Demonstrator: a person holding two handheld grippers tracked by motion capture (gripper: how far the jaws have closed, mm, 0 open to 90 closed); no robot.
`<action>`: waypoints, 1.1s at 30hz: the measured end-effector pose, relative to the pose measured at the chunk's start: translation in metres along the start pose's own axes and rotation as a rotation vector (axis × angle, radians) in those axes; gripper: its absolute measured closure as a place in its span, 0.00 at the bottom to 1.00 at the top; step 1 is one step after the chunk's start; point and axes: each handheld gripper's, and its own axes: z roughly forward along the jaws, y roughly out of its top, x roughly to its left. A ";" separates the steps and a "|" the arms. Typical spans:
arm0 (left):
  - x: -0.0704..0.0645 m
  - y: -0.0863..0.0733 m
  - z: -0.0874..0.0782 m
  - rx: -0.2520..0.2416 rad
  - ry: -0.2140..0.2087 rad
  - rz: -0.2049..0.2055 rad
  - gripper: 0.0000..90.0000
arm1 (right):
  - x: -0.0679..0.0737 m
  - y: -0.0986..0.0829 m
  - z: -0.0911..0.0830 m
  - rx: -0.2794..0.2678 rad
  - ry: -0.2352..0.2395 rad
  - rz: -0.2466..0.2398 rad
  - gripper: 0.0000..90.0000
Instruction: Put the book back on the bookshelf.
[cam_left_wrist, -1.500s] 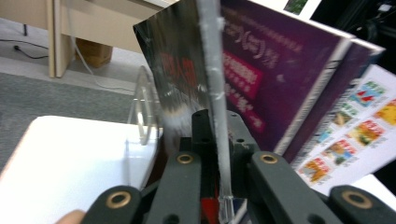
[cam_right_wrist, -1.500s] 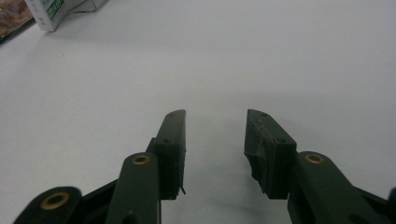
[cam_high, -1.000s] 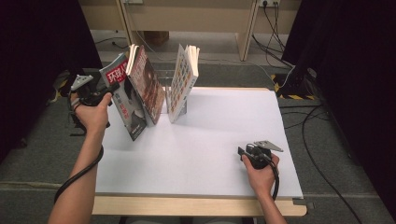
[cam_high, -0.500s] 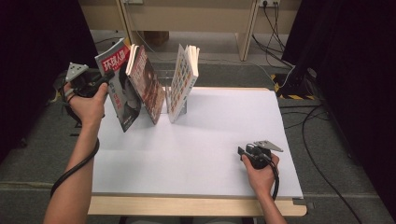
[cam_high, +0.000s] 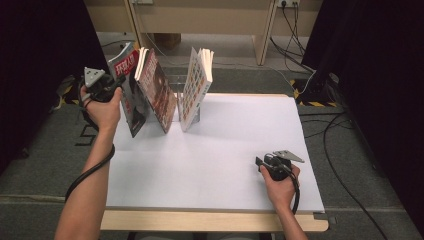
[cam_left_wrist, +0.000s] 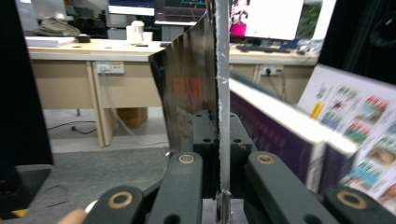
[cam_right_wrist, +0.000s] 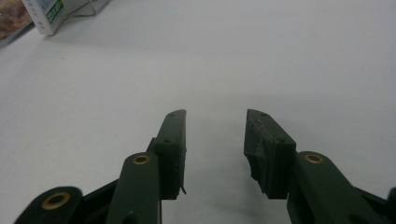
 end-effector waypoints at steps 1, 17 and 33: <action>0.000 0.000 0.000 0.000 0.000 0.000 0.96 | 0.000 0.000 0.000 0.000 0.000 0.000 0.66; 0.006 -0.040 -0.032 0.005 0.013 0.057 0.95 | 0.002 0.000 -0.001 0.000 0.004 -0.012 0.66; 0.011 -0.037 -0.035 0.006 -0.042 -0.026 0.90 | 0.001 0.000 -0.001 0.008 0.006 -0.009 0.66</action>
